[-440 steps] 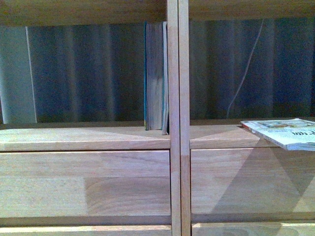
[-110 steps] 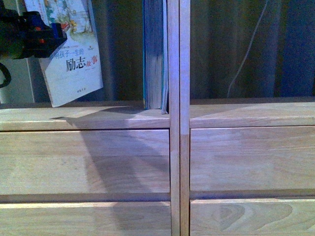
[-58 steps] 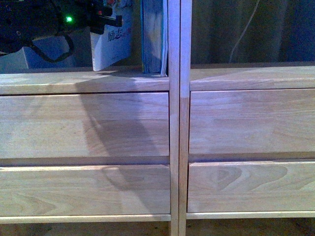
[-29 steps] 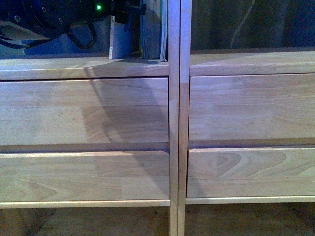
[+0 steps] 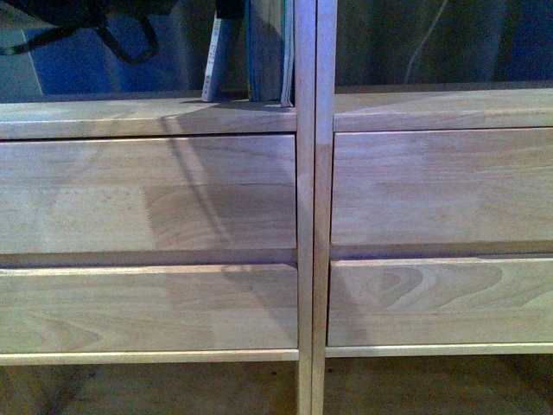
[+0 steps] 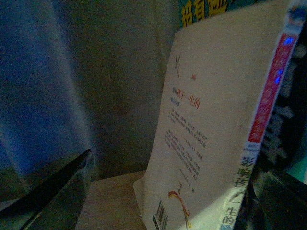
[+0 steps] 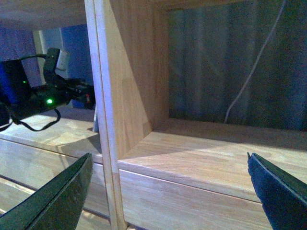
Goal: Organize books on shelf
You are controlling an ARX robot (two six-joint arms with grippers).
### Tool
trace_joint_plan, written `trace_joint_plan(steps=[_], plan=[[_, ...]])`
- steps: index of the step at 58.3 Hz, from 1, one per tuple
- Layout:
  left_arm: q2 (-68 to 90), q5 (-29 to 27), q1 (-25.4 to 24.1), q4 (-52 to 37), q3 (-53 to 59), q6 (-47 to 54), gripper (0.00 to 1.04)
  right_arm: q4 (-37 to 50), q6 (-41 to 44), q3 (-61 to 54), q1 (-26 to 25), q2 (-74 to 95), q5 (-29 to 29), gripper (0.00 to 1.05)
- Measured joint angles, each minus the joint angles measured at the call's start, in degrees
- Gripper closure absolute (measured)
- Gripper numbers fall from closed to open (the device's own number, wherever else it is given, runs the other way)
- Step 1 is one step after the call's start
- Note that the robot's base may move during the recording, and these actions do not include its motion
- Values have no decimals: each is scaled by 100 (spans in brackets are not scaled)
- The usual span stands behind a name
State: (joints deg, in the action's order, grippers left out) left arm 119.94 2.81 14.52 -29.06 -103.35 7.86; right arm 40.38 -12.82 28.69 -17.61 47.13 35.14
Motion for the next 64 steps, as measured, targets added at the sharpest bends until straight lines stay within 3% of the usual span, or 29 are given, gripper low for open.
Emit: trace_joint_plan(steps=[13,21,34,37,42,44,46,52,64], plan=[[-1368,197,-92,-284,1550,-345,7,0,2,-2,0,0,0,7],[-2761,553,-573,-378,3204,-627,7,0,2,-2,0,0,0,7],[-5088,2203,-1858,-240,5530,-1362,7,0,2,-2,0,0,2,7],[-5394,2277,-1950,-232,5733,-1434,8,0,2,-2,0,0,0,7],[-5890,540,-1609,817,5904,-1110,24,-15,22,2,9,-4,-22,7],[-6013,170,-1534,850,6118,-1043,29,-481,214,96,109,-92,-448,11],[-6137,-94,-1473,807,6422,-979,36,-1397,468,247,264,-260,-1220,17],[-6382,-254,-1464,566,7069,-914,52,-2752,925,20,544,-723,-2280,34],[-7005,-267,-1460,146,8107,-868,88,-2621,1158,-881,918,-1292,-2699,66]])
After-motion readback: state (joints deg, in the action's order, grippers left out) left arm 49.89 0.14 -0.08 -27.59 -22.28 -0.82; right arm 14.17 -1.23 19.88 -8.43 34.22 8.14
